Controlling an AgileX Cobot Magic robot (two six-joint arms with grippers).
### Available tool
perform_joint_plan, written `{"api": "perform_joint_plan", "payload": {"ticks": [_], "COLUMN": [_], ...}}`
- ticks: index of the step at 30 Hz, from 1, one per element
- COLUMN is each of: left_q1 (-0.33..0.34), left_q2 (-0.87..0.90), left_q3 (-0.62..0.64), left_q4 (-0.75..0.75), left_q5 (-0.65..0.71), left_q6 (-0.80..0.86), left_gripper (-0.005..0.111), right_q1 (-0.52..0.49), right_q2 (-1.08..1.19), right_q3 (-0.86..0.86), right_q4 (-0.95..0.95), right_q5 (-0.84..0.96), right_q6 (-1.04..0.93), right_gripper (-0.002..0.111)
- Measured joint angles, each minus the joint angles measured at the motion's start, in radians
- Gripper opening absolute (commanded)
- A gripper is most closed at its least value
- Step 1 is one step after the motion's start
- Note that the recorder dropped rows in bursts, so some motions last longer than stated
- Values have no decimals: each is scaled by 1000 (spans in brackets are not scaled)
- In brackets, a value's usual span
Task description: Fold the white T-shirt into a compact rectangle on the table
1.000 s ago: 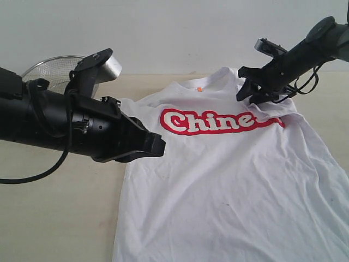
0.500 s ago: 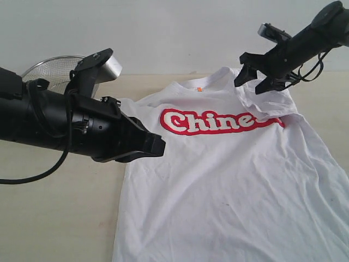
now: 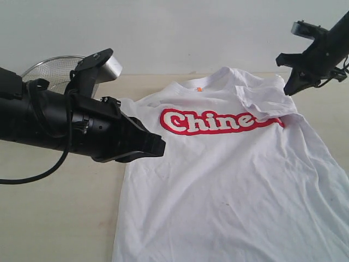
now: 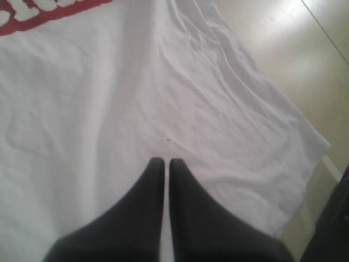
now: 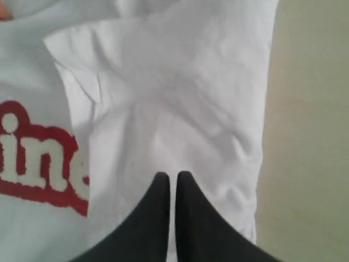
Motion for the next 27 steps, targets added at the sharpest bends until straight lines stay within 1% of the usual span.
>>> {"api": "perform_joint_plan", "payload": {"ticks": [7,9,14,19,22,27], "left_q1": [0,0,0,0,0,0], "left_q2": [0,0,0,0,0,0], "left_q3": [0,0,0,0,0,0], "left_q4": [0,0,0,0,0,0], "left_q5": [0,0,0,0,0,0], "left_q6": [0,0,0,0,0,0], "left_gripper": [4,4,4,4,4,4], "right_q1": [2,2,2,2,2,2], "right_q2": [0,0,-40,-151,-144,-57], "right_q3": [199,232,245,245,243,243], "right_q4": [-73,-73,-60,-46,-45,-56], "right_q5": [-64,-64,-35,-128,-179,-255], "right_q6": [-18,-18,-31,-44,-43,-33], "right_gripper": [0,0,0,0,0,0]}}
